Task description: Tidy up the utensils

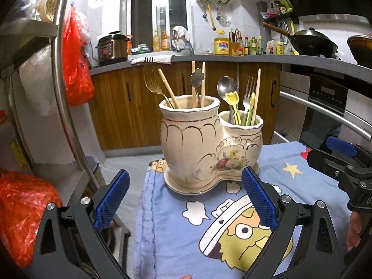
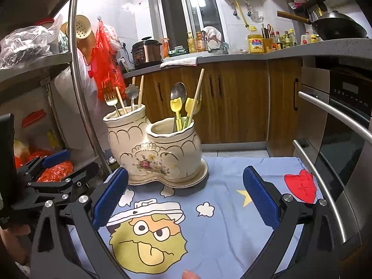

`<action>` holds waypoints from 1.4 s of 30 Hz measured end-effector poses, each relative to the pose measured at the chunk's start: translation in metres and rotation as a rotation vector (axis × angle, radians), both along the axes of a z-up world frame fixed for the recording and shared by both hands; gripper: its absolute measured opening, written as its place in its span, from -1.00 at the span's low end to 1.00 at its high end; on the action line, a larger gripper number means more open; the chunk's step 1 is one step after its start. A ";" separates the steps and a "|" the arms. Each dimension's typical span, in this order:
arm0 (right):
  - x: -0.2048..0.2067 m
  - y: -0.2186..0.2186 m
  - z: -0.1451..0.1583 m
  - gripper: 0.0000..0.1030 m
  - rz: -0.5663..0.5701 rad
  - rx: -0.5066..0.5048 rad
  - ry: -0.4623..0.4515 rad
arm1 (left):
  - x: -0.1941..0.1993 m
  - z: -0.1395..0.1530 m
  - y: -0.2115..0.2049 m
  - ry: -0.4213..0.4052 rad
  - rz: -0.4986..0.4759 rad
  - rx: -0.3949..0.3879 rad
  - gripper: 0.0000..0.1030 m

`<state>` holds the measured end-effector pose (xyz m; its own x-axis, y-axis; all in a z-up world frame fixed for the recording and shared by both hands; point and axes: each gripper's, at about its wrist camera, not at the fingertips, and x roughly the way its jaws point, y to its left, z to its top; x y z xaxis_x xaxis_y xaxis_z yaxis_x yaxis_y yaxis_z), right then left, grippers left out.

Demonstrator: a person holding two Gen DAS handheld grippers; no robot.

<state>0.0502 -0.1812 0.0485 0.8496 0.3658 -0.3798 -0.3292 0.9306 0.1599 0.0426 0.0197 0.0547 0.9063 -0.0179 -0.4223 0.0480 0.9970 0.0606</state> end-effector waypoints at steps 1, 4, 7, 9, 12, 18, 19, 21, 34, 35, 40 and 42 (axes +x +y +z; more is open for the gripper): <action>0.000 0.001 0.000 0.89 0.003 -0.001 0.000 | 0.000 0.000 0.000 -0.001 0.001 0.001 0.87; -0.001 0.002 -0.001 0.89 0.008 -0.002 0.001 | 0.000 -0.001 0.001 0.001 0.002 0.000 0.87; -0.001 0.003 -0.001 0.89 0.010 -0.004 0.001 | -0.001 0.000 0.001 -0.002 0.003 0.000 0.87; -0.001 0.004 -0.001 0.89 0.011 -0.005 0.001 | -0.001 -0.001 0.002 -0.001 0.003 -0.001 0.87; -0.001 0.005 -0.001 0.89 0.011 -0.008 0.000 | -0.001 -0.001 0.003 0.000 0.002 0.000 0.87; -0.001 0.004 -0.001 0.89 0.012 -0.007 0.001 | -0.002 -0.001 0.003 -0.002 0.004 -0.002 0.87; -0.001 0.005 -0.002 0.89 0.011 -0.007 0.001 | -0.002 -0.001 0.003 -0.002 0.003 -0.003 0.87; -0.001 0.005 -0.001 0.89 0.013 -0.008 0.001 | -0.002 -0.001 0.004 -0.002 0.004 -0.003 0.87; -0.001 0.006 -0.002 0.89 0.012 -0.010 0.001 | -0.003 -0.001 0.007 -0.002 0.006 -0.005 0.87; -0.001 0.006 -0.002 0.89 0.012 -0.010 0.001 | -0.003 -0.001 0.007 -0.002 0.006 -0.006 0.87; -0.001 0.006 -0.002 0.89 0.013 -0.009 0.002 | -0.002 -0.001 0.006 0.000 0.006 -0.008 0.87; -0.002 0.006 -0.002 0.89 0.014 -0.010 0.001 | -0.002 -0.001 0.005 -0.001 0.008 -0.005 0.87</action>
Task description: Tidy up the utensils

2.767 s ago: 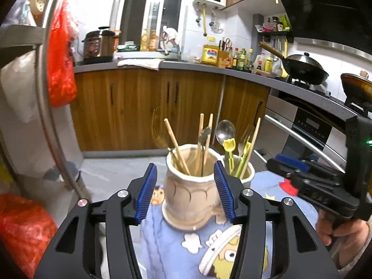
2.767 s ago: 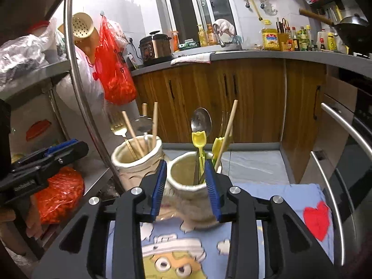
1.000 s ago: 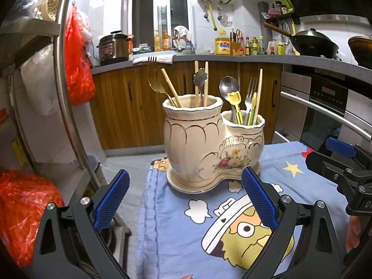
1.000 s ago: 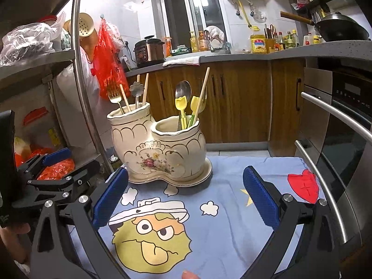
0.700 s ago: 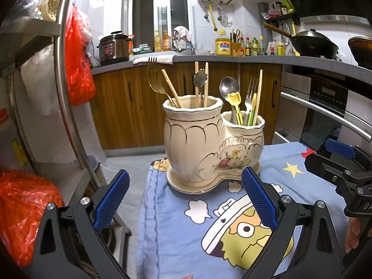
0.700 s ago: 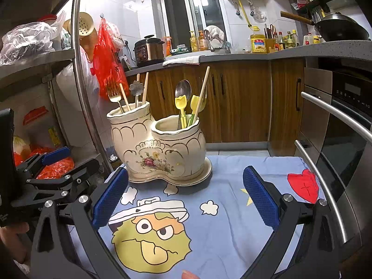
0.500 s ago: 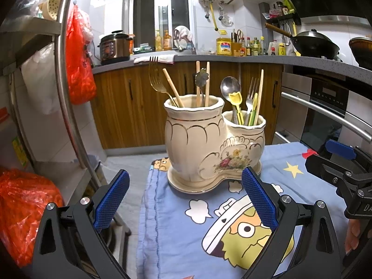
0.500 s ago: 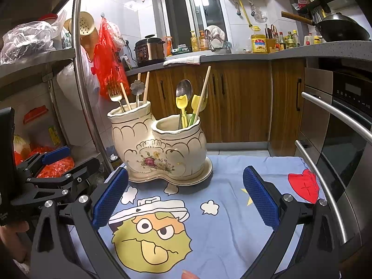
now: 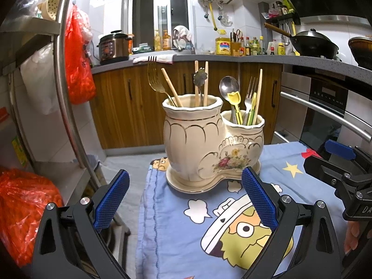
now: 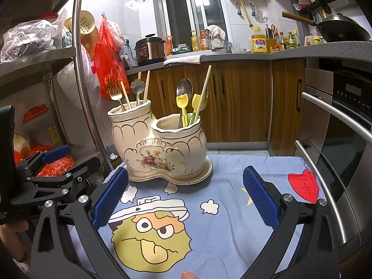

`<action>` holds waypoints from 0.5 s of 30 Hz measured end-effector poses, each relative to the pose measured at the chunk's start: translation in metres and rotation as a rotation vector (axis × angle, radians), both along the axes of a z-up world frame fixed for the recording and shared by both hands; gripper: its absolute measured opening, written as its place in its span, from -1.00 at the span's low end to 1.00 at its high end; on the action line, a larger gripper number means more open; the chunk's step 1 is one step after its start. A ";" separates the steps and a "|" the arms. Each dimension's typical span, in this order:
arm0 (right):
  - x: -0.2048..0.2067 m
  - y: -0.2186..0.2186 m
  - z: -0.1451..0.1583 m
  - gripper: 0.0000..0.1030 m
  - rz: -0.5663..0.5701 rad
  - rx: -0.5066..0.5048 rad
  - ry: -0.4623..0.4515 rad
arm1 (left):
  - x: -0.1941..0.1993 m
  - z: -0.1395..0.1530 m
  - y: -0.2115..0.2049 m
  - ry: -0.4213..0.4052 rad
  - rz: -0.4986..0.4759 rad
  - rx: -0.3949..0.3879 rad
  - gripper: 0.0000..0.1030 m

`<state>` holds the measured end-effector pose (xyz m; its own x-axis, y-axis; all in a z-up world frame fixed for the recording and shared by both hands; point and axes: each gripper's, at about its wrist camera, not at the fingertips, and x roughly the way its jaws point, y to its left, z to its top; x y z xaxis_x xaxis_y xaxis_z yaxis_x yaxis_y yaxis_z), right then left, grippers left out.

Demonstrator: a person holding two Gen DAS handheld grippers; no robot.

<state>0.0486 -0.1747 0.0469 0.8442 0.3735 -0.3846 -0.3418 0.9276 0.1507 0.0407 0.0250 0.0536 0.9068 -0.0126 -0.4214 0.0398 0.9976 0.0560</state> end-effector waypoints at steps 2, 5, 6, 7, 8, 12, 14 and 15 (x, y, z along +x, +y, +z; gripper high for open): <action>0.000 0.000 -0.001 0.89 0.003 -0.001 -0.001 | 0.000 0.000 0.001 0.003 -0.004 0.000 0.87; -0.001 0.000 -0.004 0.89 0.005 -0.008 -0.004 | -0.001 -0.001 -0.001 0.005 -0.007 0.005 0.87; 0.000 0.000 -0.004 0.89 0.006 -0.010 -0.005 | -0.001 -0.001 -0.002 0.004 -0.008 0.006 0.87; -0.001 0.000 -0.005 0.89 0.006 -0.011 -0.006 | -0.001 -0.001 -0.003 0.004 -0.007 0.007 0.87; 0.000 -0.001 -0.005 0.89 0.007 -0.011 -0.006 | -0.001 -0.001 -0.003 0.005 -0.008 0.006 0.87; 0.000 0.000 -0.005 0.89 0.007 -0.011 -0.004 | -0.002 -0.001 -0.004 0.004 -0.008 0.007 0.87; 0.000 0.000 -0.005 0.89 0.007 -0.011 -0.004 | -0.001 -0.001 -0.004 0.002 -0.010 0.006 0.87; 0.000 0.000 -0.005 0.89 0.007 -0.011 -0.004 | -0.001 -0.001 -0.004 0.004 -0.012 0.005 0.87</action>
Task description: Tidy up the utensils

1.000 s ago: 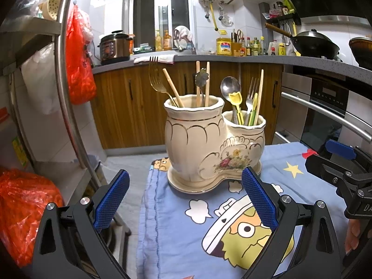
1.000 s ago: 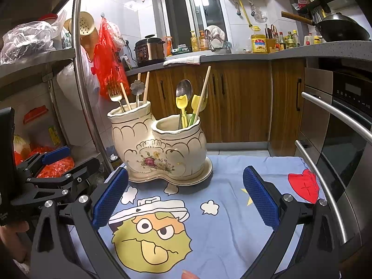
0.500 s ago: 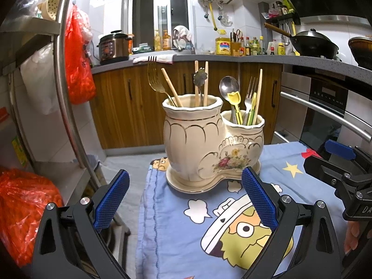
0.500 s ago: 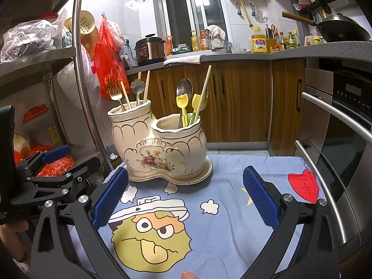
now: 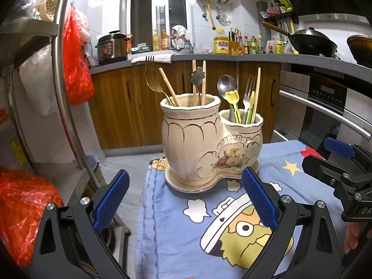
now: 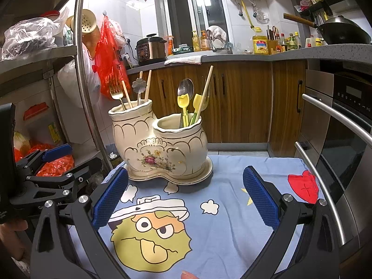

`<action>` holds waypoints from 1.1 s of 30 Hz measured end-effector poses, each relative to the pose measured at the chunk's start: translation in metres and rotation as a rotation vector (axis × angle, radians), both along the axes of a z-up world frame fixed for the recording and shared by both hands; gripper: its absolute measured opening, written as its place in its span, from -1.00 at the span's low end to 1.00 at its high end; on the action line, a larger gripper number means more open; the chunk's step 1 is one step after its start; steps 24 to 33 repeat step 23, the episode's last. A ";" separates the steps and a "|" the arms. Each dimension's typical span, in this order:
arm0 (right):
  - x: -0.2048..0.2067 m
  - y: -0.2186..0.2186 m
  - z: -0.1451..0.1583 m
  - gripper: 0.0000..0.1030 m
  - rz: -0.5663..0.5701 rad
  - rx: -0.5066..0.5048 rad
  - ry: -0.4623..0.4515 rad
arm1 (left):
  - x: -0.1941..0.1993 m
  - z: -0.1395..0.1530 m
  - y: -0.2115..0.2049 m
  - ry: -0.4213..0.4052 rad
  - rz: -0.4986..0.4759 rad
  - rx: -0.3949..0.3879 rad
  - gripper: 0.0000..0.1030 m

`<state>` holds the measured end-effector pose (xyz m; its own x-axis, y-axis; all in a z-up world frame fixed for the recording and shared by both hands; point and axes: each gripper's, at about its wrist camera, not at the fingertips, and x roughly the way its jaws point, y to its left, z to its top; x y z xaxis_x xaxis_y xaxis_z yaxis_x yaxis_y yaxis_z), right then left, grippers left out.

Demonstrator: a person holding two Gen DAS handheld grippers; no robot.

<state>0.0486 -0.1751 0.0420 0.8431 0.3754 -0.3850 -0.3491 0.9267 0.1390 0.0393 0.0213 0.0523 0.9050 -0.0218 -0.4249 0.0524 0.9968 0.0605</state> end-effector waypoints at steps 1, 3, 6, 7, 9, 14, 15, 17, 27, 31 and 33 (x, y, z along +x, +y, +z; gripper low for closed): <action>0.000 0.000 0.000 0.89 0.000 0.000 0.000 | 0.000 0.000 0.000 0.000 -0.001 -0.001 0.87; 0.000 0.000 -0.001 0.89 0.001 -0.001 0.002 | 0.000 0.000 0.000 -0.002 0.001 0.001 0.87; 0.000 0.000 0.000 0.89 0.002 -0.003 0.002 | 0.000 -0.001 0.000 -0.001 -0.001 -0.003 0.87; 0.000 0.000 0.000 0.89 0.002 -0.002 0.001 | 0.000 -0.001 0.000 -0.003 -0.002 -0.004 0.87; 0.000 -0.001 0.000 0.89 0.002 -0.002 0.001 | 0.000 -0.001 -0.001 -0.004 0.001 0.001 0.87; 0.000 0.000 0.000 0.89 0.003 -0.003 0.003 | 0.000 0.000 0.000 -0.003 0.002 0.008 0.88; 0.000 0.000 -0.001 0.89 0.004 -0.004 0.004 | 0.000 0.001 0.001 -0.001 0.002 0.007 0.89; 0.001 0.000 -0.002 0.89 0.006 -0.006 0.006 | 0.000 0.002 0.001 0.005 0.000 0.004 0.89; 0.003 -0.001 -0.003 0.89 0.011 -0.016 0.008 | 0.001 0.002 0.002 0.002 -0.002 0.000 0.90; 0.003 -0.001 -0.003 0.89 0.011 -0.016 0.008 | 0.001 0.002 0.002 0.002 -0.002 0.000 0.90; 0.003 -0.001 -0.003 0.89 0.011 -0.016 0.008 | 0.001 0.002 0.002 0.002 -0.002 0.000 0.90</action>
